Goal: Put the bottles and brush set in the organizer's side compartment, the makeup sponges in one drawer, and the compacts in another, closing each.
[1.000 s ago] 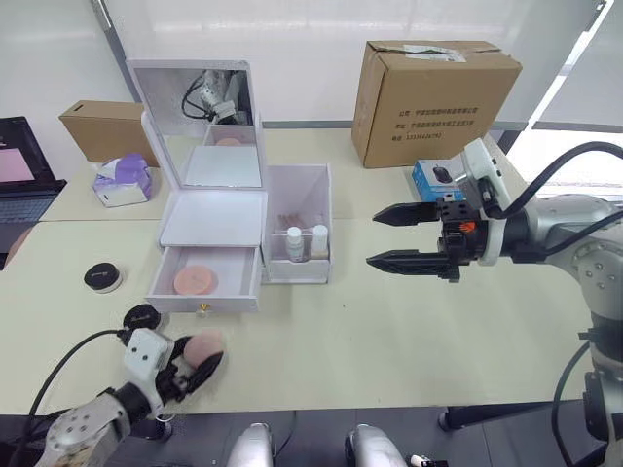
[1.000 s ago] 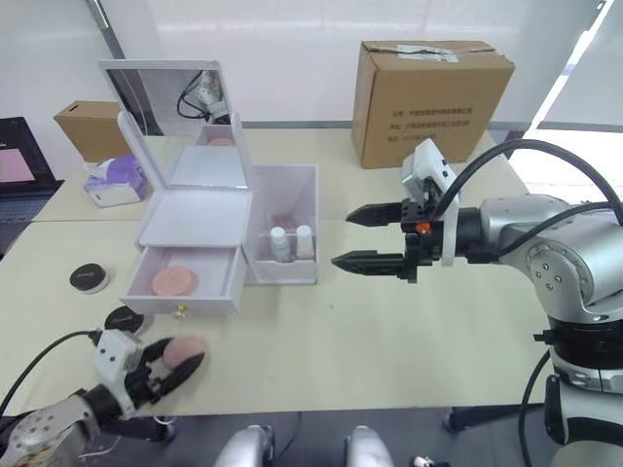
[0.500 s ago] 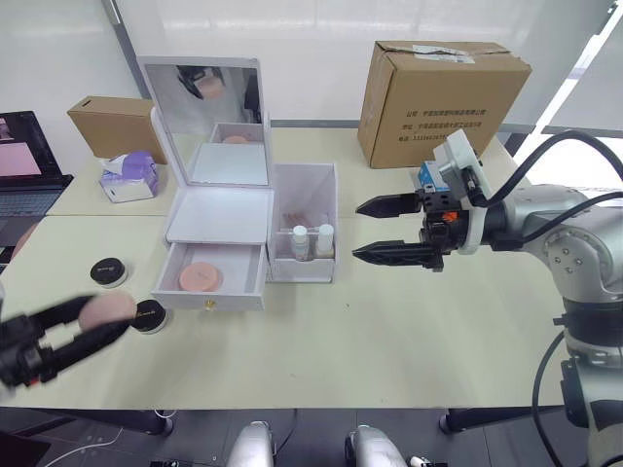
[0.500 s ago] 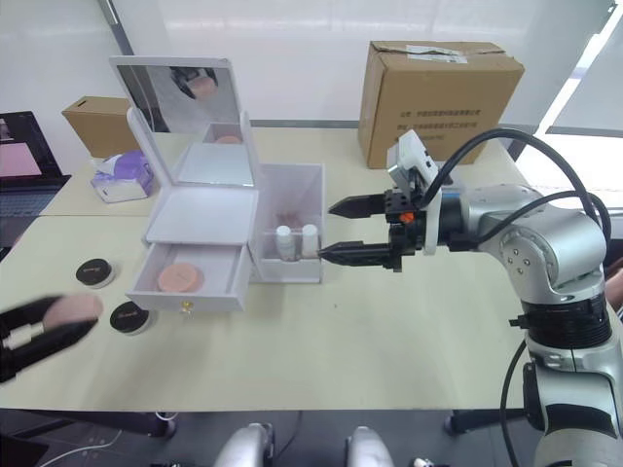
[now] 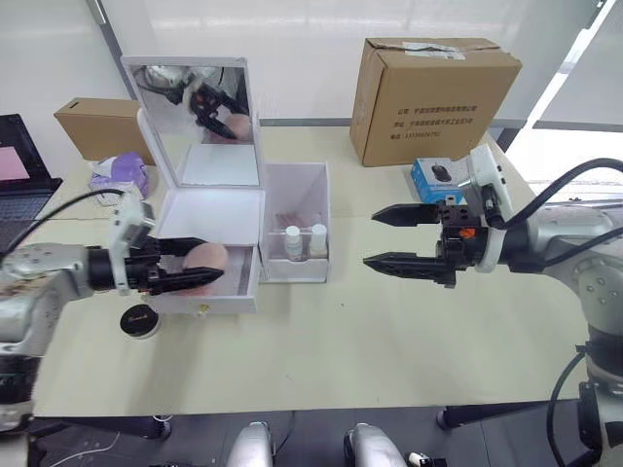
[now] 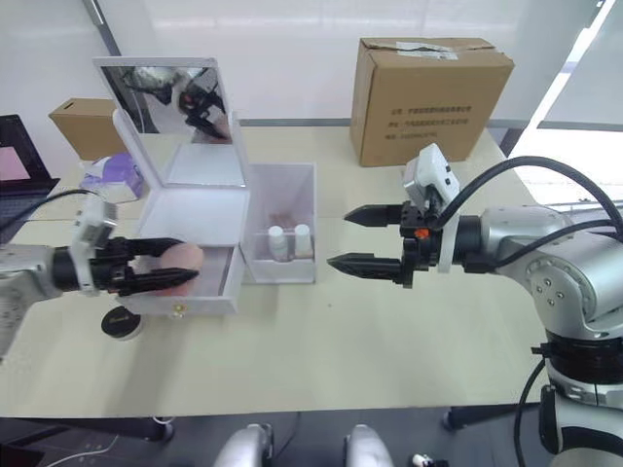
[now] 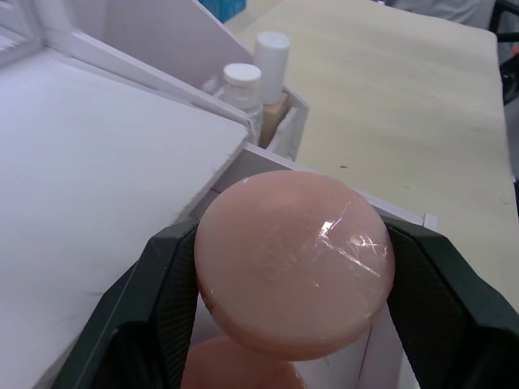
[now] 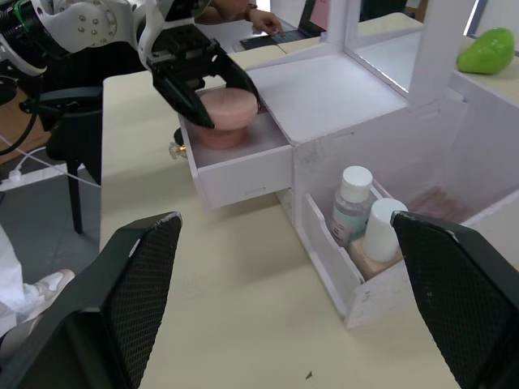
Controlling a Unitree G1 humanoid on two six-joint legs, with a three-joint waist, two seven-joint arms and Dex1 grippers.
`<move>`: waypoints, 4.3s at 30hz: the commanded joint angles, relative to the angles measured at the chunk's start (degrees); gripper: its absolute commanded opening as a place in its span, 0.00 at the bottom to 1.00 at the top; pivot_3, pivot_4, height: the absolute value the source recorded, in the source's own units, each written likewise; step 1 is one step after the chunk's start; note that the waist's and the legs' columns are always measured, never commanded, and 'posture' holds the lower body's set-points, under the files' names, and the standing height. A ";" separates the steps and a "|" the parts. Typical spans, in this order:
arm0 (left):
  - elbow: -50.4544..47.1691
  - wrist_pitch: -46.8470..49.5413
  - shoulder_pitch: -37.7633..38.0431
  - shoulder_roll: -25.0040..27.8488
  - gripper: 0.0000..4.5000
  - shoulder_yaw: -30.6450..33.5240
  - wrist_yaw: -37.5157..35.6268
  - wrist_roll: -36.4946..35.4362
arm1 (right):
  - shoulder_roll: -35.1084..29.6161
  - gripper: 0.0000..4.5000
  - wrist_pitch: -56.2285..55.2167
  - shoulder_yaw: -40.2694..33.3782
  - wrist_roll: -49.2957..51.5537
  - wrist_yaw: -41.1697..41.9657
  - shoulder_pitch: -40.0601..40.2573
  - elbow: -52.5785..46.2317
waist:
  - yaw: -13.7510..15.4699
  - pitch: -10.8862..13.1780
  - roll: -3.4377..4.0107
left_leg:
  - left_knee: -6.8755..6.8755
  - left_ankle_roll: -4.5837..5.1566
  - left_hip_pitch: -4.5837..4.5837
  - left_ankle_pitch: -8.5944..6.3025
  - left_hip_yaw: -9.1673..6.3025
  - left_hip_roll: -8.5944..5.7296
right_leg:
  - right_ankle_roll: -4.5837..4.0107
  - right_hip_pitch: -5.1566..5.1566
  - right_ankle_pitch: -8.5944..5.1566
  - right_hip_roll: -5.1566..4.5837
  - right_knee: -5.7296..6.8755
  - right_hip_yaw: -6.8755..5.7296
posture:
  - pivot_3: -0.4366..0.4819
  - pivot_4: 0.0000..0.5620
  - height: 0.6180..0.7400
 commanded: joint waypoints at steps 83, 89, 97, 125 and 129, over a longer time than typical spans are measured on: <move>0.91 -9.48 11.93 -26.95 0.01 15.47 26.72 4.08 | -2.48 1.00 3.11 2.24 0.42 0.93 -9.30 2.70 | 0.45 -0.15 -0.26 | 0.09 0.00 0.03 -0.01 0.37 0.39 | 0.04 -0.23 0.35 0.87 -0.05 1.19 | 0.48 0.27 1.00; 2.31 -10.59 10.18 -27.10 0.01 14.81 26.19 4.72 | -2.64 1.00 3.46 1.81 0.46 0.61 -8.93 2.11 | 0.34 -0.15 -0.25 | 0.10 0.00 0.02 0.00 0.34 0.40 | 0.30 -0.24 0.49 0.89 -0.03 1.18 | 0.48 0.27 1.00; 0.98 -10.26 10.02 -28.20 0.01 12.08 25.64 5.37 | -3.05 1.00 2.83 1.30 0.55 1.41 -8.56 1.94 | 0.81 -0.14 -0.25 | 0.11 0.00 0.00 0.00 0.35 0.38 | 0.35 -0.18 0.52 0.85 -0.06 1.16 | 0.48 0.27 1.00; 34.30 -35.97 23.09 0.59 1.00 37.51 10.95 9.59 | -7.64 1.00 -35.37 -15.71 -20.45 9.26 24.46 26.66 | 0.22 -0.17 -0.19 | -0.02 -0.38 0.13 -0.24 1.02 0.59 | -0.11 -0.74 0.25 0.60 -0.04 1.13 | 0.48 0.27 1.00; 34.42 -38.25 23.96 0.04 1.00 36.61 12.94 11.31 | -6.15 1.00 -32.90 -14.25 -21.64 3.77 22.93 25.91 | -0.16 -0.19 -0.20 | -0.06 -0.18 0.13 -0.11 1.07 0.64 | -0.08 -0.79 0.28 0.64 0.06 1.15 | 0.48 0.27 1.00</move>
